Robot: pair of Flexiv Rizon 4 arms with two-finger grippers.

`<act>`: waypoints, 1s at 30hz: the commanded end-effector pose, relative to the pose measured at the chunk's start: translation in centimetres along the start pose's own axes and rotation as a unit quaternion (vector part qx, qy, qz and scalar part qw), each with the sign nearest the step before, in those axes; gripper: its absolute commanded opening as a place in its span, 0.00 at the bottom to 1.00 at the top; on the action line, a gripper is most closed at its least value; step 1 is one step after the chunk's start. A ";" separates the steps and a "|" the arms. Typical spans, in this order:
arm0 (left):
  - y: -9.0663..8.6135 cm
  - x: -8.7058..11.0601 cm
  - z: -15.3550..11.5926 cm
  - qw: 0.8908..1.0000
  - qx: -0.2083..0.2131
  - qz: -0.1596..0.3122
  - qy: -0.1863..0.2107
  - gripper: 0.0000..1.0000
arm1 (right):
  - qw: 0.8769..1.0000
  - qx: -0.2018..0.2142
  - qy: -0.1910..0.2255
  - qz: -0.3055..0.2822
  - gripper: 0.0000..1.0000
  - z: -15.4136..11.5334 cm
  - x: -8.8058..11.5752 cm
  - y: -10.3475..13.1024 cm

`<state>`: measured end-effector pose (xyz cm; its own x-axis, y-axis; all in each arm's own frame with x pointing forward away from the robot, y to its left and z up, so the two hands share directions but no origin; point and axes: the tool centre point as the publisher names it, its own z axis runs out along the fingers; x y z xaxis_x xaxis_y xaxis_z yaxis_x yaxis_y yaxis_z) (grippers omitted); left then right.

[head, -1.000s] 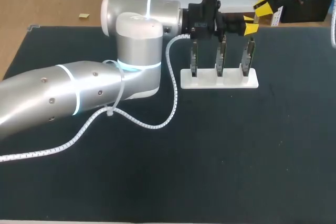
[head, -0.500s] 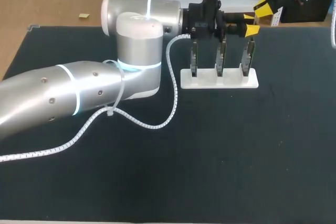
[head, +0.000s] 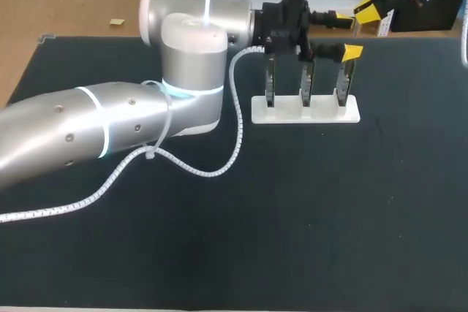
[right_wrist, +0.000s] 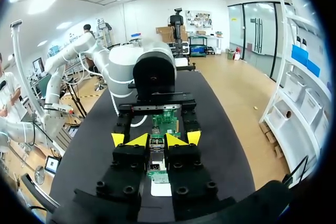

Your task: Pick up the optical module with the left hand, and insert it into the network port with the right hand.

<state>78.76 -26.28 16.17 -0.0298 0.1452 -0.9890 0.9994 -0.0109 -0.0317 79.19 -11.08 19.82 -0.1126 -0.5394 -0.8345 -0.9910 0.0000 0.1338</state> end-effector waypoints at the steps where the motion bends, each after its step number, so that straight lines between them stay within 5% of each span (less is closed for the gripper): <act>1: -0.9 -0.3 -0.8 1.000 -0.014 -0.006 0.025 1.00 | 1.000 -0.001 0.001 0.000 0.00 0.0 0.0 -0.3; 13: -1.4 1.0 -1.5 0.992 -0.014 0.017 0.126 1.00 | 1.000 -0.001 0.003 -0.001 0.00 -0.1 0.0 -0.4; 30: -1.1 2.7 -1.8 0.980 -0.012 0.002 0.197 1.00 | 1.000 -0.003 0.006 -0.002 0.00 0.0 -0.1 -0.5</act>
<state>77.05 -23.78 13.78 -0.0200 0.4870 -0.8732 0.9997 0.0193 -0.0121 79.34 -11.05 19.83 -0.1075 -0.5480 -0.8296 -0.9915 -0.0018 0.1297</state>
